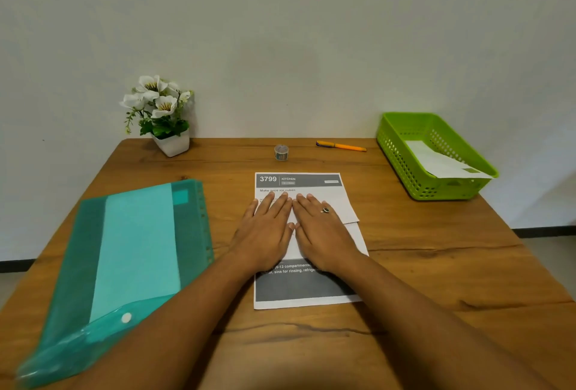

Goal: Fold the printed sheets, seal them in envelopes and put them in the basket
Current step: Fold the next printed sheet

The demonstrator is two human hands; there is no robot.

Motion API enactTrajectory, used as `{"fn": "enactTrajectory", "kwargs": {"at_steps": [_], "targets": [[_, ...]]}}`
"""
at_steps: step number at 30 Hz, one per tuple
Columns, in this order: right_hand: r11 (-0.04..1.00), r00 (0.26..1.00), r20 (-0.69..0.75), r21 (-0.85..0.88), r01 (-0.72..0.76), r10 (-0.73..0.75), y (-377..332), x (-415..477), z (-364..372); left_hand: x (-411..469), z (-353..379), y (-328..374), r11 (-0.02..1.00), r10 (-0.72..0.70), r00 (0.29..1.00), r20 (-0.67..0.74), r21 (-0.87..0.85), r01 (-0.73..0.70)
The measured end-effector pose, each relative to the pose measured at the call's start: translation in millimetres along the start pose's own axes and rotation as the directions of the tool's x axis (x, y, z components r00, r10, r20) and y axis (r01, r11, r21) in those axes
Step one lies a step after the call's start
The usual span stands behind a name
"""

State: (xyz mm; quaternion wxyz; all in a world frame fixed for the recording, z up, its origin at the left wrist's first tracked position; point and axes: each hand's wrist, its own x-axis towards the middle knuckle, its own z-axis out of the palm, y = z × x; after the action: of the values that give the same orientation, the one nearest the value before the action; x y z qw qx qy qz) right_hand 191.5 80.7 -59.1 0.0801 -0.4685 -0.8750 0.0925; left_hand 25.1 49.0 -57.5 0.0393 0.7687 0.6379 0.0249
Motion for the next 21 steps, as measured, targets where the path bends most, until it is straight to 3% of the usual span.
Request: {"fn": "enactTrajectory", "kwargs": {"at_steps": [4, 15, 17, 21], "targets": [[1.000, 0.998, 0.052, -0.023, -0.016, 0.018, 17, -5, -3, 2, 1, 1, 0.999, -0.030, 0.999, 0.014, 0.015, 0.030], [0.965, 0.963, 0.113, -0.125, -0.229, 0.243, 69, -12, -23, 3, 3, 1, 0.997, -0.076, 0.997, 0.024, 0.020, 0.076], [0.969, 0.970, 0.114, -0.148, -0.197, 0.214, 51, -7, -24, 3, 3, 1, 0.997, -0.078, 0.997, 0.020, 0.020, 0.078], [0.997, 0.992, 0.122, -0.075, -0.008, 0.017, 9, -4, -12, 2, 4, 2, 0.996, -0.081, 0.997, 0.017, 0.032, 0.081]]}}
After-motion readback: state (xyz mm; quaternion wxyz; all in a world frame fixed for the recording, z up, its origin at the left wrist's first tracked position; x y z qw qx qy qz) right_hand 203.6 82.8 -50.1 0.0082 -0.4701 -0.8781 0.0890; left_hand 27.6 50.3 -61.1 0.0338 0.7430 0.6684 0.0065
